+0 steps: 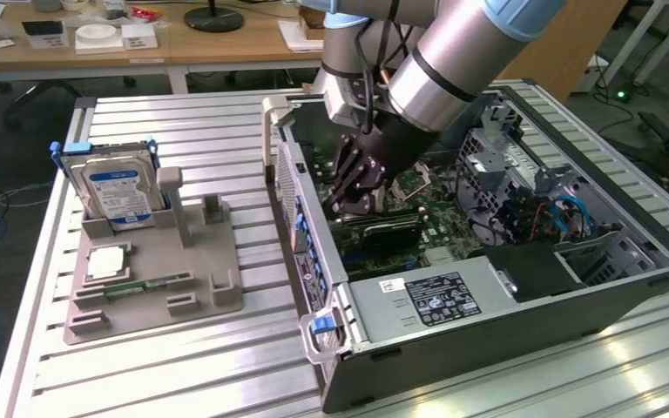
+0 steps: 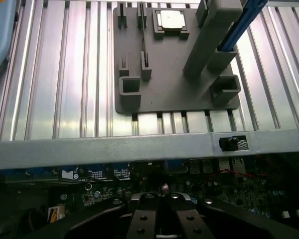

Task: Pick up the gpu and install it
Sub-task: 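Press down on the gpu until it lock into place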

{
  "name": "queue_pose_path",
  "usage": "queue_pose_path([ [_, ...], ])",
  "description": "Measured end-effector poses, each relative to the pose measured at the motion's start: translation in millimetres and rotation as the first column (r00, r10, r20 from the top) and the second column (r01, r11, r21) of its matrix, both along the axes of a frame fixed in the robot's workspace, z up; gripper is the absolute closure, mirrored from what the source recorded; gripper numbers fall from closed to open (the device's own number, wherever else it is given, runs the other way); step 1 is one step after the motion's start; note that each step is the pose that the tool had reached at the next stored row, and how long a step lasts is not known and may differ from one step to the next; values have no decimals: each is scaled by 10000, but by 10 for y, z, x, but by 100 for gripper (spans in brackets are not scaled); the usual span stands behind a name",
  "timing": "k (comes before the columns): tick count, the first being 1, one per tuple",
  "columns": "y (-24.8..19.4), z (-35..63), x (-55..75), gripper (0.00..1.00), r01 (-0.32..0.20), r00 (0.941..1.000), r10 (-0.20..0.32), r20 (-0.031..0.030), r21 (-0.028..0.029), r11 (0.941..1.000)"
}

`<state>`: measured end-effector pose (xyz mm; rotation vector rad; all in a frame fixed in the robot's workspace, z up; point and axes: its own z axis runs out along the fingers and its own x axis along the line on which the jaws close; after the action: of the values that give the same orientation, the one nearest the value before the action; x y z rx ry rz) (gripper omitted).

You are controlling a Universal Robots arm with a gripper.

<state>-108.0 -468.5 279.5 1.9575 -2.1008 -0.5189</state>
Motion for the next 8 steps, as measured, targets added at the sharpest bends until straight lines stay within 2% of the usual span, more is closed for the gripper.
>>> queue_pose_path([
  [4,0,-32,0,89,0,10000,0,-58,-2,10000],
  [8,0,-66,27,89,1,10000,-1,-63,0,10000],
])
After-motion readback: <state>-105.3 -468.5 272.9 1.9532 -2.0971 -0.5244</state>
